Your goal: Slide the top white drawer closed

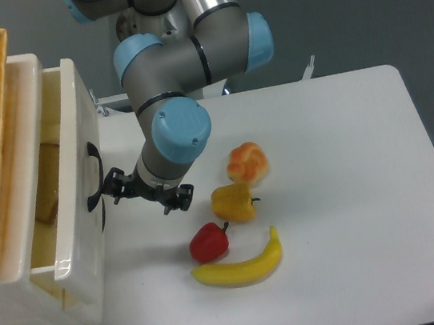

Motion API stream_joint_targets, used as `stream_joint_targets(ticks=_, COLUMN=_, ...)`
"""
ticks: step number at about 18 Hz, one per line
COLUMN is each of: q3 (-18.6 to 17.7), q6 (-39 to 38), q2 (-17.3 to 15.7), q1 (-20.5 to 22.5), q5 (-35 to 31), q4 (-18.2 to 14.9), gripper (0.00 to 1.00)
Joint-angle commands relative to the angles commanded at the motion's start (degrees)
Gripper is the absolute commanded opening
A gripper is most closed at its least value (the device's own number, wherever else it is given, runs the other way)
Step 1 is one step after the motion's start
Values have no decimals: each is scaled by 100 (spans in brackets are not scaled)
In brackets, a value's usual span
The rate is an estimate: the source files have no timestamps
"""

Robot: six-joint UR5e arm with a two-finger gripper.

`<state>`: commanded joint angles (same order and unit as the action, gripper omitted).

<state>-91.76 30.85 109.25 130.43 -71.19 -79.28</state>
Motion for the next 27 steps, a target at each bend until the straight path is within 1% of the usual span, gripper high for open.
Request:
stream_joint_targets(ticks=12, q3=0, q6=-35, q2=-9, q1=-114, q5=-26, q4=0, gripper=100)
stream_joint_targets(ticks=27, q3=-17, q6=-70, q2=-44, q1=-123, q5=9, q4=-9, gripper=100)
